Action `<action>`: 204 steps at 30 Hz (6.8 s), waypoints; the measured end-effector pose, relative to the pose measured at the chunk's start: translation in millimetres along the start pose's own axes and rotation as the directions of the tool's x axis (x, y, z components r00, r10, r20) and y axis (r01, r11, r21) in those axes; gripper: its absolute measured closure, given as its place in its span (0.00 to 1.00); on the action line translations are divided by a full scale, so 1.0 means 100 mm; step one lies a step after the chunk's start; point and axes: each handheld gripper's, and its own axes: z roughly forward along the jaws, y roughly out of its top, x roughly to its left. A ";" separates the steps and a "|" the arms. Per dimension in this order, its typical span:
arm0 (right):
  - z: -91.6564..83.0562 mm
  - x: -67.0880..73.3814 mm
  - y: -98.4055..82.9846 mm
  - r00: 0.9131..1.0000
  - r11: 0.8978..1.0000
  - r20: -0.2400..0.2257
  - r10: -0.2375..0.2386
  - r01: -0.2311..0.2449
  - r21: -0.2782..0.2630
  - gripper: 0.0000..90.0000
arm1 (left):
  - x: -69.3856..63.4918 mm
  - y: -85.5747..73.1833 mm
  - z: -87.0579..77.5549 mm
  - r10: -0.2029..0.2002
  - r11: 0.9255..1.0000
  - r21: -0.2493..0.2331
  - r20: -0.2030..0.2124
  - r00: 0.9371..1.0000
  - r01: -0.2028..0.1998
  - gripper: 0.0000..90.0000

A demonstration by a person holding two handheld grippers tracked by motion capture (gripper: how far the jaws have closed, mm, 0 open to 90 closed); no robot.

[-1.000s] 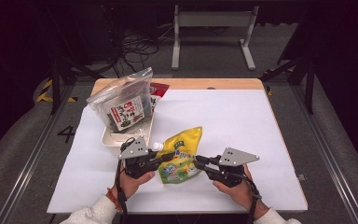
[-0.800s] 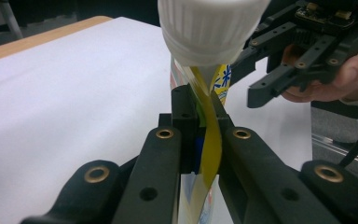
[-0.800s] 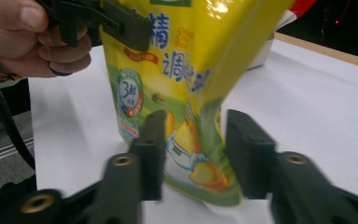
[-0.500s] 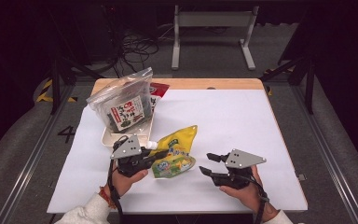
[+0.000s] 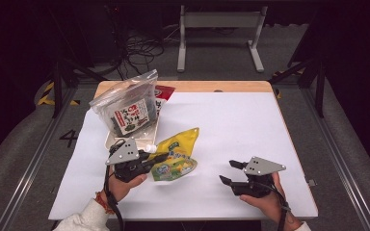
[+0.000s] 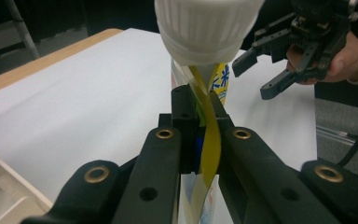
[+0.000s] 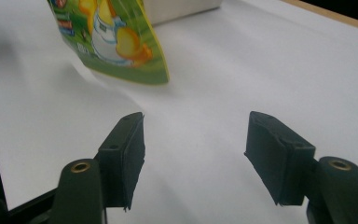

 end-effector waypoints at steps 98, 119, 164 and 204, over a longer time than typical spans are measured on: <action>0.06 0.03 -0.18 1.000 0.995 0.000 -0.002 0.002 0.095 0.32 | 1.01 -0.20 -0.71 -0.013 0.996 0.080 -0.193 0.981 0.029 0.97; 0.07 0.03 -0.18 1.000 0.995 0.001 -0.003 0.003 0.099 0.31 | 1.01 -0.35 -0.71 -0.047 0.996 0.058 -0.262 0.964 0.064 0.97; 0.03 -0.02 -0.13 1.000 0.997 0.012 -0.009 0.008 0.080 0.31 | 0.71 -0.29 -0.94 -0.057 0.997 -0.063 -0.369 0.928 0.036 0.75; -0.08 -0.12 -0.06 0.998 0.999 0.066 -0.016 0.013 0.050 0.25 | 0.28 -0.42 -0.98 -0.115 0.993 -0.031 -0.481 0.869 0.114 0.09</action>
